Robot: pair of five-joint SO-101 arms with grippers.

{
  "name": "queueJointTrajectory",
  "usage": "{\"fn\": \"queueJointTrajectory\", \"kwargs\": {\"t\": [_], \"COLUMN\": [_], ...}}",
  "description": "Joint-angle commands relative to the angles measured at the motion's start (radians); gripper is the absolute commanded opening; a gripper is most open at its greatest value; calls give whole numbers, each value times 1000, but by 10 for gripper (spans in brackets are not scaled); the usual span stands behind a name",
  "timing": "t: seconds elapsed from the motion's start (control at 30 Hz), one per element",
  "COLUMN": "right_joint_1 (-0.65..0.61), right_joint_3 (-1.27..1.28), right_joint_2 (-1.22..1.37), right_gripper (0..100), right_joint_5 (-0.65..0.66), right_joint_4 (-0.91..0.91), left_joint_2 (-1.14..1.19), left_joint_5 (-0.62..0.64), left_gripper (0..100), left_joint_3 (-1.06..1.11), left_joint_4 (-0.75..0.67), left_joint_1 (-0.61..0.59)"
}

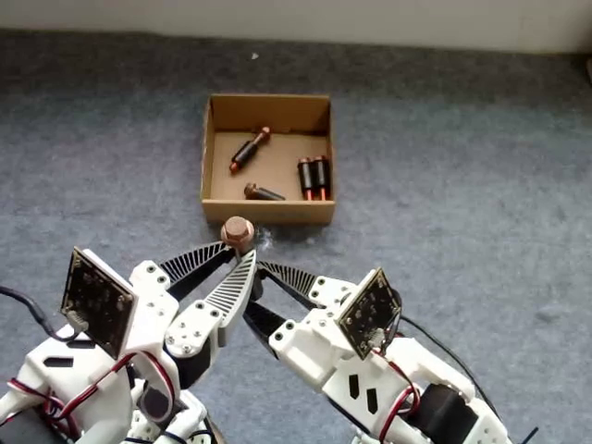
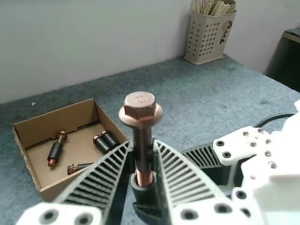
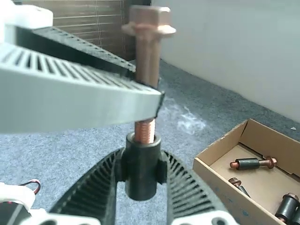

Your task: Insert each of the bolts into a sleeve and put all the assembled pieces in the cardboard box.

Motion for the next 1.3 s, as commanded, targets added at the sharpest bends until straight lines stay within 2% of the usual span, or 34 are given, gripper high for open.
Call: {"fn": "queueJointTrajectory", "kwargs": {"t": [0.0,0.13,0.2,0.3,0.4,0.53,0.7,0.83,1.03,1.27], "right_joint_1": [-13,-13,-12,12,50,168,320,372,444,476], "right_joint_3": [-54,-54,-48,-47,-53,-53,-79,-134,-206,-259], "right_joint_2": [-28,-30,-30,-28,-22,1,213,395,707,1000], "right_gripper": [5,5,5,5,5,5,5,5,5,5], "right_joint_5": [0,0,-2,-3,-6,-8,-9,-9,-6,-5], "right_joint_4": [-28,-28,-28,-28,-28,-28,-47,-157,-384,-711], "left_joint_2": [5,4,2,10,2,2,2,2,2,2], "left_joint_5": [-51,-54,-57,-58,-121,-153,-153,-155,-157,-157], "left_gripper": [63,238,271,277,274,274,274,274,274,274], "left_joint_3": [1,-8,-8,-7,-5,-4,-1,36,239,561], "left_joint_4": [72,158,172,170,178,172,172,176,158,-55], "left_joint_1": [1,-44,-114,-202,-260,-424,-599,-653,-762,-865]}}
